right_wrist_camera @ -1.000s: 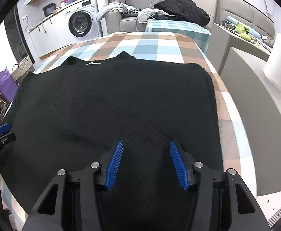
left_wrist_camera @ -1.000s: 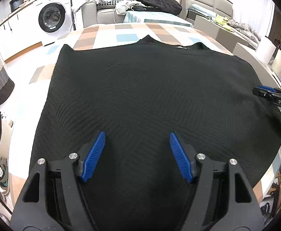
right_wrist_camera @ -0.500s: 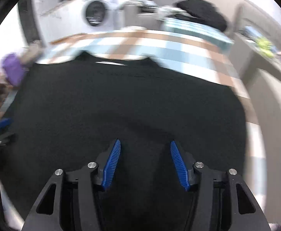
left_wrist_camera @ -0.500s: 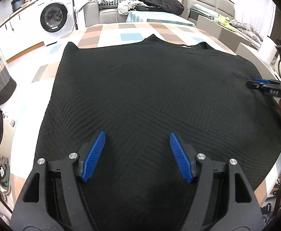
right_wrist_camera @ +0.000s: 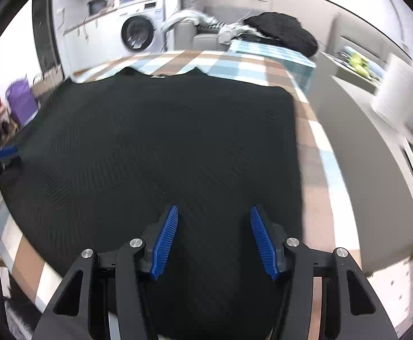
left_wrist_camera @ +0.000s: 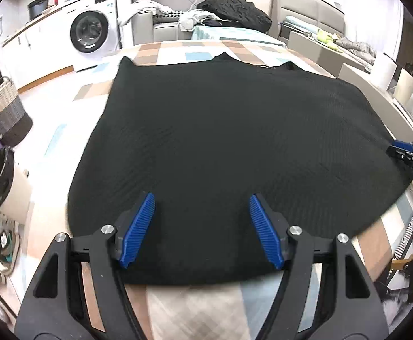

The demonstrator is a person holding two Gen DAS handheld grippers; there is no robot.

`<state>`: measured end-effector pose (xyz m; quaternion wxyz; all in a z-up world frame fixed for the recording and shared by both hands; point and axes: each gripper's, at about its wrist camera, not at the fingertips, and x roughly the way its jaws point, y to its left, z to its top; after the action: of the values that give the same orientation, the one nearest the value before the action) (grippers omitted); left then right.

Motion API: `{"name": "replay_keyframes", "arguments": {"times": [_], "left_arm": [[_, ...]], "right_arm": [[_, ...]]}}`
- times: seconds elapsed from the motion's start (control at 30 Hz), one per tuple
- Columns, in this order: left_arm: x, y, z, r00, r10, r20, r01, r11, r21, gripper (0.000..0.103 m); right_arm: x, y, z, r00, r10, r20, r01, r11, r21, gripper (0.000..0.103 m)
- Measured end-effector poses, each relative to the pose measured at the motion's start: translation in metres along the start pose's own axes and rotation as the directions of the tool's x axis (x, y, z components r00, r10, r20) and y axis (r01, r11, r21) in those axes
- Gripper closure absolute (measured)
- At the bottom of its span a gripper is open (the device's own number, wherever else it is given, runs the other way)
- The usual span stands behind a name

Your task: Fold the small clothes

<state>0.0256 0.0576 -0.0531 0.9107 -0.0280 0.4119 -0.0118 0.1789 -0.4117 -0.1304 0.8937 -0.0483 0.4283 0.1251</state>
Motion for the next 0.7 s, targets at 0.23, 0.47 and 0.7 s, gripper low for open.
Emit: {"name": "replay_keyframes", "arguments": {"times": [0.23,0.47,0.7], "left_arm": [[-0.044,0.029,-0.034,0.999,-0.046,0.028,0.05,0.989,-0.143,0.036],[-0.057,0.058,-0.062,0.999,-0.043,-0.011,0.038,0.955,-0.294,0.036],[-0.036,0.057,-0.047,0.999,-0.003,0.042,0.017,0.933,-0.36,0.043]], "right_arm": [[-0.03,-0.004,-0.005,0.995,0.041,0.089,-0.056,0.985,0.166,0.042],[-0.028,0.032,-0.004,0.966,0.21,0.151,-0.231,0.963,0.141,0.036],[-0.02,0.069,-0.004,0.954,0.273,0.123,-0.281,0.958,0.057,0.036]]}}
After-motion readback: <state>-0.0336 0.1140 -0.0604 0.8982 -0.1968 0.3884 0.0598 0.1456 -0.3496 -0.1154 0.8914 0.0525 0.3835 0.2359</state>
